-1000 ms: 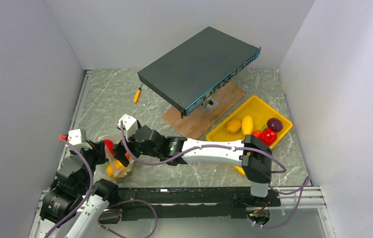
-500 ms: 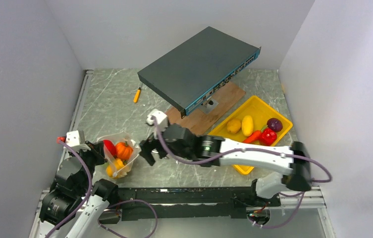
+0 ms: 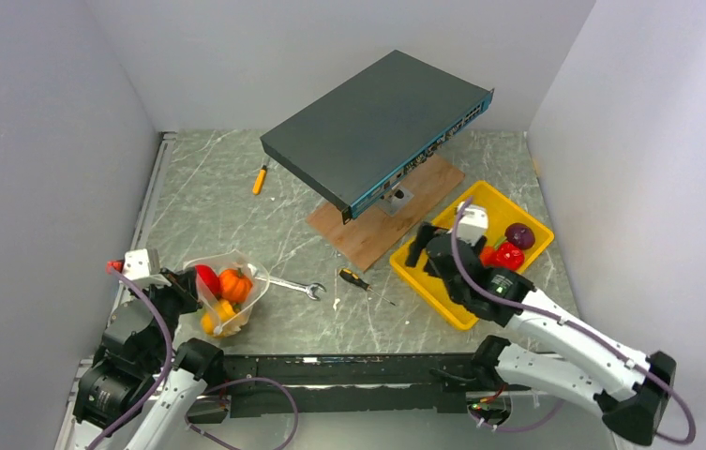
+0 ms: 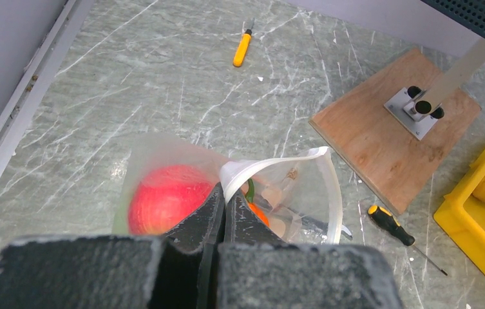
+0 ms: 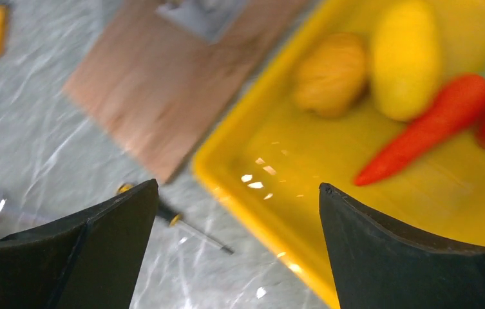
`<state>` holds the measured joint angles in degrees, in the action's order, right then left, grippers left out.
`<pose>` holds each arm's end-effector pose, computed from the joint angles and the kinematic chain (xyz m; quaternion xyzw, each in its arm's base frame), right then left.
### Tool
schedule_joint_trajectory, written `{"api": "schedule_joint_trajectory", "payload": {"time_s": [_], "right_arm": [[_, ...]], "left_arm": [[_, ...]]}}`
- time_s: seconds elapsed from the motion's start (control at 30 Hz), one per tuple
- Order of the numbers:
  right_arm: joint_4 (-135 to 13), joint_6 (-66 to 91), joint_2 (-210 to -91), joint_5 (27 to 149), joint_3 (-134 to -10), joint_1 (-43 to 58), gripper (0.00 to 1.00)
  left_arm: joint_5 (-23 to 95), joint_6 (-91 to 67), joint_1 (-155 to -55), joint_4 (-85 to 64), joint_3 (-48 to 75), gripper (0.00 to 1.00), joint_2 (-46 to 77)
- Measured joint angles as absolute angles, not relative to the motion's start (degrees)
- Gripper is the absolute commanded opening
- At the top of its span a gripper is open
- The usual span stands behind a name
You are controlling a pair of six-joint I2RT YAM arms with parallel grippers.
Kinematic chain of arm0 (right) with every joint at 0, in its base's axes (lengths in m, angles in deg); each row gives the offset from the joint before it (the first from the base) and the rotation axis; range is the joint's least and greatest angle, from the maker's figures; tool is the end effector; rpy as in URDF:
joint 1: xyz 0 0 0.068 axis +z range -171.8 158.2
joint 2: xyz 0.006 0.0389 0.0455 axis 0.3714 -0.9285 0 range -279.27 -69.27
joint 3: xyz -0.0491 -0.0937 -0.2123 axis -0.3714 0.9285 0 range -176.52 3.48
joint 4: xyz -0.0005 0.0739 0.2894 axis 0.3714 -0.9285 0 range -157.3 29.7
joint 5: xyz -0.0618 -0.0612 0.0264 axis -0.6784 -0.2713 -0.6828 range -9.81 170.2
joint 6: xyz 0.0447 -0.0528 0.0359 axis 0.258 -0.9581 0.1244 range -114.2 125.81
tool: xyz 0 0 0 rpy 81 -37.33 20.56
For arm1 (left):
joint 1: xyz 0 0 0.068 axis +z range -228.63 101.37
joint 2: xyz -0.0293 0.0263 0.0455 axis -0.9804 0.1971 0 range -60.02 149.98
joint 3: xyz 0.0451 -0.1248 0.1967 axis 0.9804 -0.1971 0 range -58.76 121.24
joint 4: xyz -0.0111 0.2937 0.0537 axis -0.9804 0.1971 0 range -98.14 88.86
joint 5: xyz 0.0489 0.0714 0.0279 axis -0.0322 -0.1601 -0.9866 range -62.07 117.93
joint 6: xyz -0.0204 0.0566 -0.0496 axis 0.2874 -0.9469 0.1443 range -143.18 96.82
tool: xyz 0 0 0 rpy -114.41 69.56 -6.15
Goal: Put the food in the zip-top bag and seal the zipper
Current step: Pick up the fake vegetable from the bin.
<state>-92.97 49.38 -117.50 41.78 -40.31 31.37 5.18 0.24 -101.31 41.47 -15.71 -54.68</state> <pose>0.1875 0.1814 0.2446 0.0753 0.8548 0.1187 0.4996 0.1159 -0.0206 0.3282 -0.1292 0.7605 -0.1008 0.6283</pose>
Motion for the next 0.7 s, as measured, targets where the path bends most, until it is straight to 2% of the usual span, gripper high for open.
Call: {"api": "schedule_joint_trajectory", "payload": {"time_s": [0.13, 0.37, 0.5, 0.7], "right_arm": [[-97.6, 54.8, -116.8, 41.3, -38.2, 16.7, 0.92], [-98.2, 55.3, -123.7, 46.0, -37.4, -11.3, 0.94], [-98.8, 54.9, -123.2, 45.1, -37.4, -17.5, 0.97], [-97.8, 53.2, -124.7, 42.8, -37.2, -19.0, 0.98]], "left_arm": [[5.6, 0.1, -101.3, 41.5, -15.7, 0.00, -54.7], [5.7, 0.0, -101.3, 41.5, -15.7, 0.00, -56.7], [6.5, 0.0, -101.3, 41.5, -15.7, 0.00, -56.7], [7.4, -0.2, -101.3, 41.4, -15.7, 0.00, -55.9]]}}
